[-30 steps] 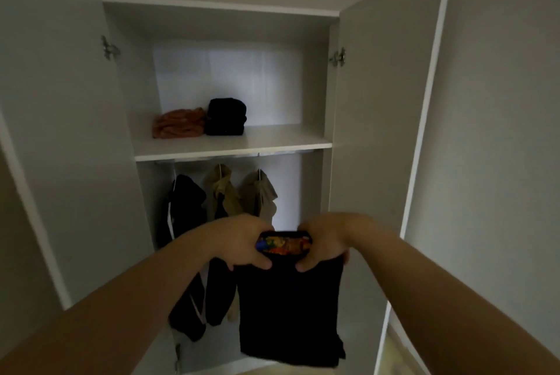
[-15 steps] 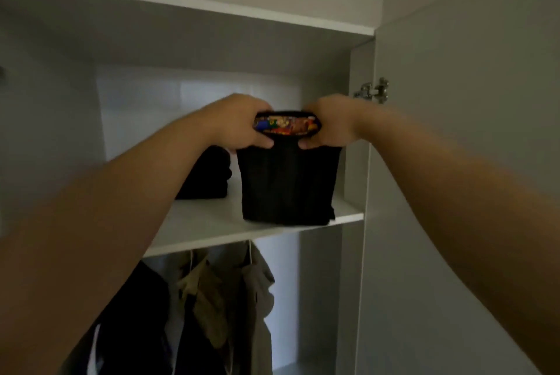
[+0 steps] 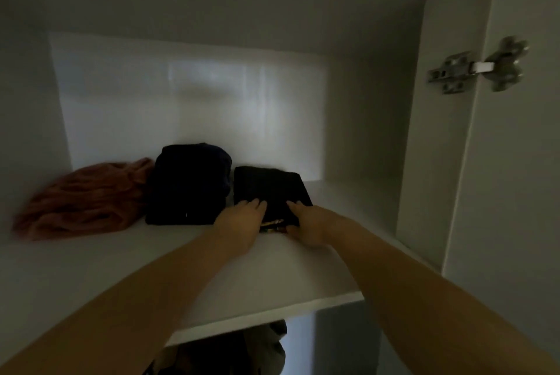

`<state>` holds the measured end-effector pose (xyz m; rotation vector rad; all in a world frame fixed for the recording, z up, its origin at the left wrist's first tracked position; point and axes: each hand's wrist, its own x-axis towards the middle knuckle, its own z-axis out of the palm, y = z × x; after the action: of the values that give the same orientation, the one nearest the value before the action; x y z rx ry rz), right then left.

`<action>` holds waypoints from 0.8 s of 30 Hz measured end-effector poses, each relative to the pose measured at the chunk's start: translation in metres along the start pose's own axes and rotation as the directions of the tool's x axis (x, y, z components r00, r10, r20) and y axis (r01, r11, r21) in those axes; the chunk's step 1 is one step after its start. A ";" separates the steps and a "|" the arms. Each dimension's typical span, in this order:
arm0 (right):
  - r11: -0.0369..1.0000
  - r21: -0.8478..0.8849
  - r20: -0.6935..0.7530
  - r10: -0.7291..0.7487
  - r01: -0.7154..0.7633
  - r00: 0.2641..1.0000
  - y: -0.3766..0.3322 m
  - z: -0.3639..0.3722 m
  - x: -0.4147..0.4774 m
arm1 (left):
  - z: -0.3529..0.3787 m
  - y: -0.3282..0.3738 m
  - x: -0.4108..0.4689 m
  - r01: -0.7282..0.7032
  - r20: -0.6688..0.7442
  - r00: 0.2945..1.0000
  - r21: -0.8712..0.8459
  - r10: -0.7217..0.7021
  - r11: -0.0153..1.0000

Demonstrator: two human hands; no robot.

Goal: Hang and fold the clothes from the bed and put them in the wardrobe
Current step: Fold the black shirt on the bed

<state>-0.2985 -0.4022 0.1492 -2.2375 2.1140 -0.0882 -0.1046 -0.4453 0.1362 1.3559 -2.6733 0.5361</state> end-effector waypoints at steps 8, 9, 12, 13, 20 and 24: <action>0.999 0.045 -0.115 -0.023 0.028 0.993 0.005 0.005 0.070 | 0.020 -0.015 0.063 0.125 -0.028 0.992 0.003 -0.125 0.992; 0.998 0.063 -0.146 -0.020 0.030 0.989 0.007 0.011 0.073 | 0.025 -0.015 0.065 0.151 -0.052 0.987 -0.027 -0.152 0.988; 0.993 0.105 -0.182 -0.026 0.045 0.983 0.012 0.017 0.076 | 0.031 -0.016 0.065 0.167 -0.095 0.980 -0.079 -0.174 0.983; 0.992 0.115 -0.182 -0.027 0.048 0.983 0.012 0.015 0.074 | 0.032 -0.017 0.063 0.168 -0.116 0.977 -0.106 -0.180 0.980; 0.979 0.203 -0.352 0.084 -0.012 0.932 0.003 -0.009 0.032 | 0.006 -0.002 0.045 0.077 -0.407 0.893 -0.284 -0.192 0.956; 0.939 0.331 -0.515 0.262 -0.093 0.816 -0.004 -0.016 -0.033 | -0.028 0.023 0.027 -0.037 -0.570 0.813 -0.252 -0.117 0.967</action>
<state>-0.2976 -0.3689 0.1651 -1.9799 2.3490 -1.0912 -0.1410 -0.4440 0.1634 0.9704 -2.1157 0.4858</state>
